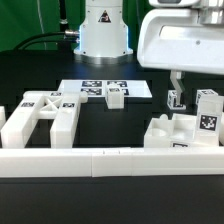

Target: Assemble chair

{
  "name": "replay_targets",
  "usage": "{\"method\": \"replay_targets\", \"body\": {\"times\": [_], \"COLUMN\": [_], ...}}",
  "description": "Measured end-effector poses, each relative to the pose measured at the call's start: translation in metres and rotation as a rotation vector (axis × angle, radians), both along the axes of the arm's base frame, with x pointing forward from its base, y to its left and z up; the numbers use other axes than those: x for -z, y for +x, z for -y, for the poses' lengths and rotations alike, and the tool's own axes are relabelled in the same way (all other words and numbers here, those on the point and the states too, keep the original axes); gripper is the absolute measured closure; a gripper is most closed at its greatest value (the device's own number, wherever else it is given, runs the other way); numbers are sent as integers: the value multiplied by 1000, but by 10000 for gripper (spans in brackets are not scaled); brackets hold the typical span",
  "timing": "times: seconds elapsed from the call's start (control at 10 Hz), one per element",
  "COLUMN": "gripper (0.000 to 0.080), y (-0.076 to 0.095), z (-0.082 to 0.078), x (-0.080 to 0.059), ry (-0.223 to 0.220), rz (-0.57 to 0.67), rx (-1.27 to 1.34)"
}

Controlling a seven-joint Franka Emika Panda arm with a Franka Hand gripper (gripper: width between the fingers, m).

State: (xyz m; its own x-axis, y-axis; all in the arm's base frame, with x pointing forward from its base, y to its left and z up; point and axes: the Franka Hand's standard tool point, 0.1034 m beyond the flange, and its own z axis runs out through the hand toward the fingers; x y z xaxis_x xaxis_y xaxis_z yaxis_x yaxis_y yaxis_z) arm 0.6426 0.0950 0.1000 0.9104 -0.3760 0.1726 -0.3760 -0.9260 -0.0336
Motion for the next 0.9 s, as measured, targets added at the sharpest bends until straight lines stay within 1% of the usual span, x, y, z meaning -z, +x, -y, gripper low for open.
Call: {"method": "replay_targets", "body": {"times": [0.2,0.3,0.4,0.6,0.7,0.8,0.9], "gripper": [152,152,150,150,150,150,150], "y": [-19,-22,-22,-22,-22,-34,-56], "z": [16,20,18,18,20,33,49], "x": [-22,-25,-22,-22,-22,-20,-12], "ry": [-8,-7,-8,-8,-17,-36,-57], "rz": [1,3,0,-1,11,50,51], "rx": [-117,-108,-110,-111,-153,-252,-326]}}
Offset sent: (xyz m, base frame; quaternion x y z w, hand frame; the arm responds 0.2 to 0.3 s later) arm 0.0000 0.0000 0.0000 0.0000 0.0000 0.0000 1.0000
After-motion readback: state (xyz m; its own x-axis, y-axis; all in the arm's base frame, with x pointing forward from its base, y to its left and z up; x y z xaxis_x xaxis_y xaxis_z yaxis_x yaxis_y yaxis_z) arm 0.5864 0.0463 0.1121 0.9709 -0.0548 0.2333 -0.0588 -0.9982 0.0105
